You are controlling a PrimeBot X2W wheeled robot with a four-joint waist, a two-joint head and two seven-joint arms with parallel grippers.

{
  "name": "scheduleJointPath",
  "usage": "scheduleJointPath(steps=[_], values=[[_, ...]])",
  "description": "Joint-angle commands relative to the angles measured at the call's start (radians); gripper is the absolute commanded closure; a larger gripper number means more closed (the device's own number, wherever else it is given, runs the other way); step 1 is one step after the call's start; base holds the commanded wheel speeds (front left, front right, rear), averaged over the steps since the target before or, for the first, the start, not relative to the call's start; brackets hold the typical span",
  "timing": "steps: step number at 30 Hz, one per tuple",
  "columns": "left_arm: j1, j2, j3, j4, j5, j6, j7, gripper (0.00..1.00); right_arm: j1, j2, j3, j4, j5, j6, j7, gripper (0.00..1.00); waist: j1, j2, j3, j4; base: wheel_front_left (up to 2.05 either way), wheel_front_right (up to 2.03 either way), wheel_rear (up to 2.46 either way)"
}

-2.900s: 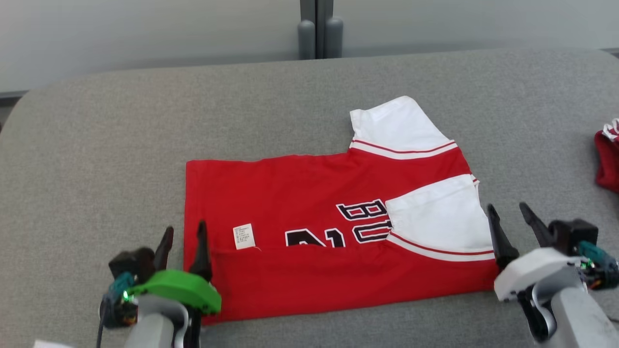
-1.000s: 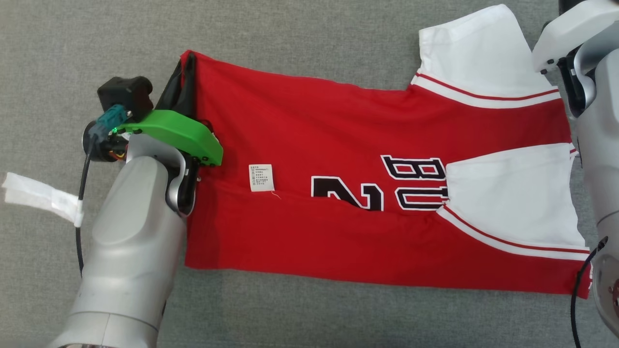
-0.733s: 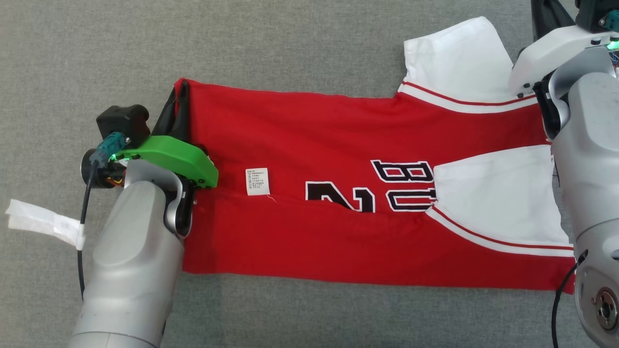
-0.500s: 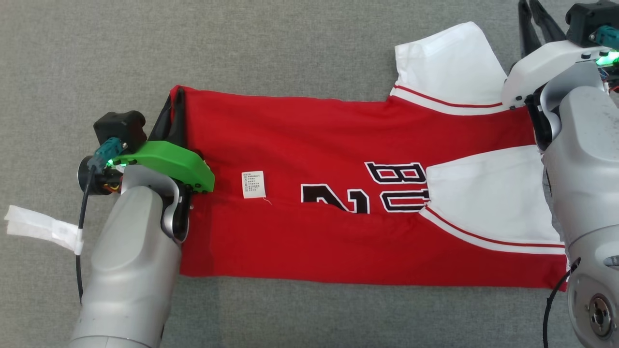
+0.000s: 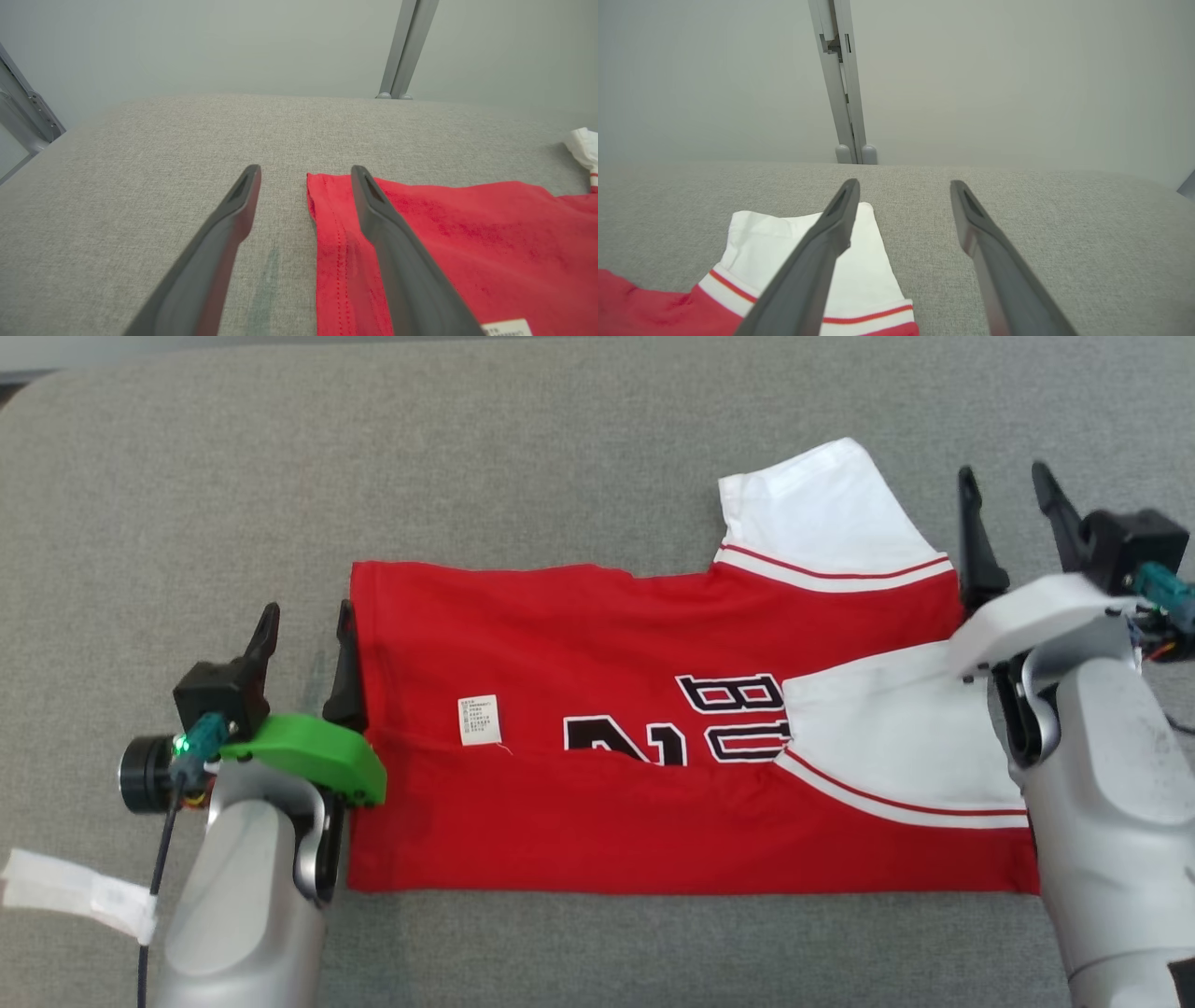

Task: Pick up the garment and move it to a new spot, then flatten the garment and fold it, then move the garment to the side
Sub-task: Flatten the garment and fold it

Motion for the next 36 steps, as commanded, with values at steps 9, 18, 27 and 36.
scheduleJointPath(steps=[9, 18, 27, 36], values=[[0.29, -0.013, 0.042, -0.137, 0.055, -0.008, -0.002, 0.0, 0.348, 0.023, 0.002, -0.124, 0.074, -0.002, -0.004, 0.0, -0.0001, 0.0, -0.205, -0.054, 0.0, 0.0, 0.0], [0.506, -0.023, 0.076, -0.242, 0.052, 0.001, -0.002, 0.0, 0.579, 0.035, 0.005, -0.219, 0.117, -0.002, -0.004, 0.0, -0.0001, 0.0, -0.294, -0.065, 0.0, 0.0, 0.0], [0.551, -0.024, 0.048, -0.245, -0.007, 0.018, -0.002, 0.0, 0.637, 0.038, 0.03, -0.249, 0.139, -0.002, -0.004, 0.0, -0.0001, 0.0, -0.298, -0.066, 0.0, 0.0, 0.0], [0.422, -0.025, 0.032, -0.174, -0.026, 0.004, -0.002, 0.0, 0.556, 0.037, 0.053, -0.23, 0.129, -0.002, -0.004, 0.0, -0.0001, 0.0, -0.217, -0.066, 0.0, 0.0, 0.0]])
